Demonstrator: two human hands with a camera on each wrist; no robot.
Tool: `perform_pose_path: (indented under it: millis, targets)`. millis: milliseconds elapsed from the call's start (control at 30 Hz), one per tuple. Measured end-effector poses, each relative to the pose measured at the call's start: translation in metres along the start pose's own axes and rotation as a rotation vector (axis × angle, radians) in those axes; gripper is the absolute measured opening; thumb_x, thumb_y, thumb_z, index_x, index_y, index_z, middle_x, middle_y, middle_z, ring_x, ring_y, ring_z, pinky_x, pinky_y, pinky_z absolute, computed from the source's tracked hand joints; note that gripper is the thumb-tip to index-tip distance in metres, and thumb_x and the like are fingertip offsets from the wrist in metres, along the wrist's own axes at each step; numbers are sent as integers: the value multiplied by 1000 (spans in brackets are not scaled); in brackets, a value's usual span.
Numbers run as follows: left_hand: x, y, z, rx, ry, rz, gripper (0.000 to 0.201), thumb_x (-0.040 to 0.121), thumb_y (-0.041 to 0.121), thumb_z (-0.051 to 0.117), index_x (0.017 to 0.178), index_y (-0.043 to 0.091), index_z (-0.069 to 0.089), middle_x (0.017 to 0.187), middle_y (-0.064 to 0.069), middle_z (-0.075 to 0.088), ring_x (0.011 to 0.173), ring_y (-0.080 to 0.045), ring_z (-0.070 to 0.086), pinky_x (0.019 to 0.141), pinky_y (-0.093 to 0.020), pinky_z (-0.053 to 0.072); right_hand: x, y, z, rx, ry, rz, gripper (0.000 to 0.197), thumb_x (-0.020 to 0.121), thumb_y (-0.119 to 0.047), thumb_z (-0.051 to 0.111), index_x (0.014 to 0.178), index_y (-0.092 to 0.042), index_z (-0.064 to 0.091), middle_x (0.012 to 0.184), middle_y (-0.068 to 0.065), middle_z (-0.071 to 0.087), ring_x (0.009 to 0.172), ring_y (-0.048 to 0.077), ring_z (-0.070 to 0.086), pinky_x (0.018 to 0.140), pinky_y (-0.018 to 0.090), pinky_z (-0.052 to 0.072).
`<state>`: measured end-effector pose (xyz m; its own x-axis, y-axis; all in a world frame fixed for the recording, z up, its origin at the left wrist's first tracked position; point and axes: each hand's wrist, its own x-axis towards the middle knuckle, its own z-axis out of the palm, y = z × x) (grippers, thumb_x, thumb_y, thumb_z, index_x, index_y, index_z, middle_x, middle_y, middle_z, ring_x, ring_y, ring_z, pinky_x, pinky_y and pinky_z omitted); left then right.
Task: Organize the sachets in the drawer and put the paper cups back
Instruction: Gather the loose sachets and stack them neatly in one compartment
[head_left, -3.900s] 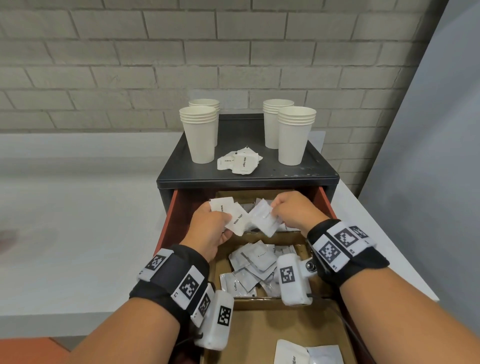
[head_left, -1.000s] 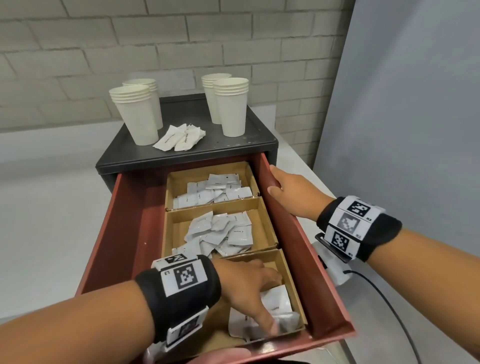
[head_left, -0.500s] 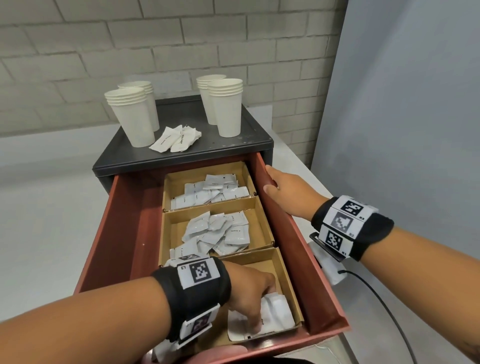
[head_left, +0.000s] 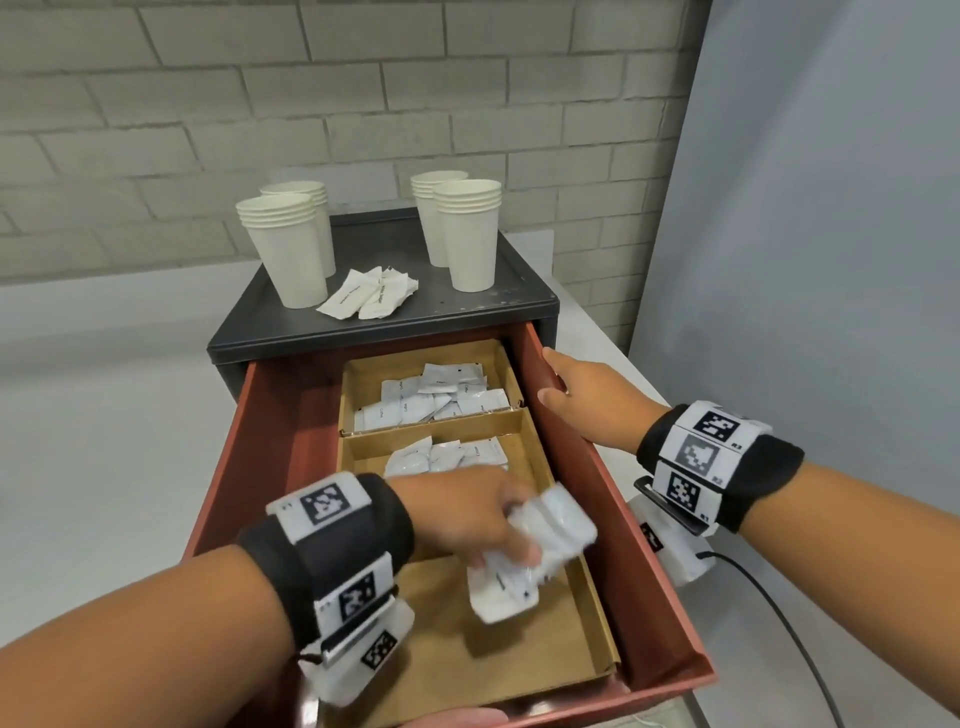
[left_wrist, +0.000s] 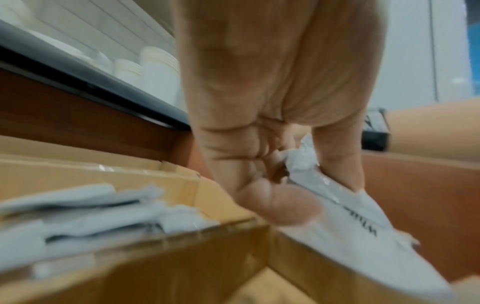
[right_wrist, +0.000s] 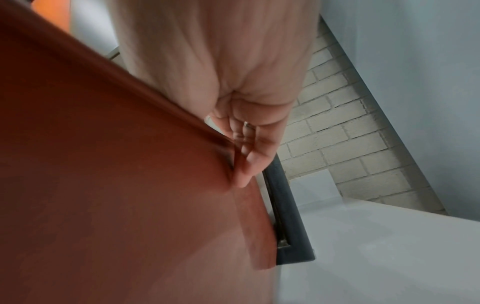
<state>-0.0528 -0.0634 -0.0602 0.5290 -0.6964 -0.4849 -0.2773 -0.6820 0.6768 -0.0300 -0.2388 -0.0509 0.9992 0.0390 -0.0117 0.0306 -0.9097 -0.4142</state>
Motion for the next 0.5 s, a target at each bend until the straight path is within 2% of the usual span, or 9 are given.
perform_pose_path:
  millis: [33,100,167,233,300,400,500]
  targets:
    - [-3,-1,-10,-82,76,20,11,89,17,63,97,24,58,96,2,64,91,-17,63,72,-26,54,0,-1,-4,-22,-24,-3,59,98,-28,42,149,-8,18,124,16,58,110,27,55,88,30,43]
    - [-10,-3,-31,-276,254,53,17,90,18,61,105,24,59,102,-1,67,90,-17,64,70,-25,53,3,-3,-15,-103,-88,-5,61,96,-36,45,146,-6,27,125,15,58,113,28,54,93,33,43]
    - [-15,-7,-48,-525,426,62,23,91,19,60,113,21,59,104,-2,69,88,-16,65,67,-23,52,7,-8,-29,-200,-133,-9,52,97,-40,43,133,-3,46,122,16,59,111,29,54,94,36,43]
    - [-19,-11,-61,-814,549,55,18,91,17,59,108,22,61,102,-2,70,84,-14,66,58,-20,53,11,-18,-45,-229,-122,-28,43,98,-35,42,119,-1,57,120,16,60,108,29,55,91,36,42]
    - [-21,-16,-70,-1022,647,43,15,91,15,60,103,23,62,102,-3,70,84,-15,66,54,-19,52,15,-32,-57,-204,-73,-59,39,98,-30,43,117,-1,60,123,15,59,112,29,54,93,35,41]
    - [-24,-21,-77,-1193,750,52,18,91,13,59,107,21,61,102,-2,67,89,-16,64,60,-25,52,26,-56,-67,-128,8,-117,35,96,-29,47,123,-9,58,127,8,58,115,24,52,94,31,39]
    - [-24,-24,-79,-1315,835,68,17,92,13,58,106,21,59,100,-3,66,85,-17,64,67,-27,53,35,-81,-61,-16,13,-168,39,93,-32,53,129,-15,55,129,4,56,116,19,52,90,24,38]
